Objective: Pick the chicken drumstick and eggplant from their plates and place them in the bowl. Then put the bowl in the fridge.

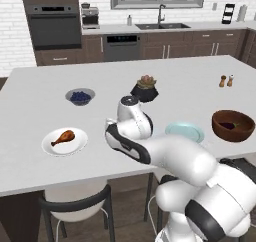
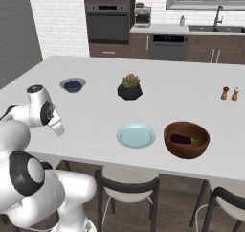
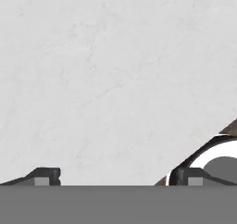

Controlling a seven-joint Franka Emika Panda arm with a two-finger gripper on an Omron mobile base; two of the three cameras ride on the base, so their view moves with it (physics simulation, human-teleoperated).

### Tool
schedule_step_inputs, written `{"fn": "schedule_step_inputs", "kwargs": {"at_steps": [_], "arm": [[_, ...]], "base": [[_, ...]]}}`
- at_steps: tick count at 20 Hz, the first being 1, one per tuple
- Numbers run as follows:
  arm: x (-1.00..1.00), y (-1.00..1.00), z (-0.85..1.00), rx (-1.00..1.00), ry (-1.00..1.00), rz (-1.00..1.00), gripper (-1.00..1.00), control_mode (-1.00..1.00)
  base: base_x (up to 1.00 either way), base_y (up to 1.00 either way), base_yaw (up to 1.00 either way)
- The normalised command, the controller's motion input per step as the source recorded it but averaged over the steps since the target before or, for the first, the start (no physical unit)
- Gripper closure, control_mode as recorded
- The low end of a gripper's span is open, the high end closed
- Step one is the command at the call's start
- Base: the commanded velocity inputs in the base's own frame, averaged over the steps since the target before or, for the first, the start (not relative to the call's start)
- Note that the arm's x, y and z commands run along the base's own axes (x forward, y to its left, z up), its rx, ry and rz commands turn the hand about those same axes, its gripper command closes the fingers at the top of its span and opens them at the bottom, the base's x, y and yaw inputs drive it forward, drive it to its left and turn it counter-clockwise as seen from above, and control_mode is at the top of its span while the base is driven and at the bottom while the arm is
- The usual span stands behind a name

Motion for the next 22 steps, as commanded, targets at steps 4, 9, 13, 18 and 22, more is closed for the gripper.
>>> {"fn": "schedule_step_inputs", "kwargs": {"at_steps": [4,9,13,18,22], "arm": [[0.73,1.00,0.00,0.00,-0.05,0.10,-1.00,-1.00],[0.91,0.98,0.05,0.03,0.00,0.13,-1.00,-1.00],[0.57,0.87,0.48,0.01,0.00,0.06,-1.00,-1.00],[0.21,0.99,0.08,0.00,0.00,-0.01,-1.00,-1.00],[0.27,0.71,-0.11,0.00,0.00,-0.04,-1.00,-1.00]], "base": [[0.00,0.00,0.00],[0.00,0.00,0.00],[0.00,0.00,0.00],[0.00,0.00,0.00],[0.00,0.00,0.00]]}}
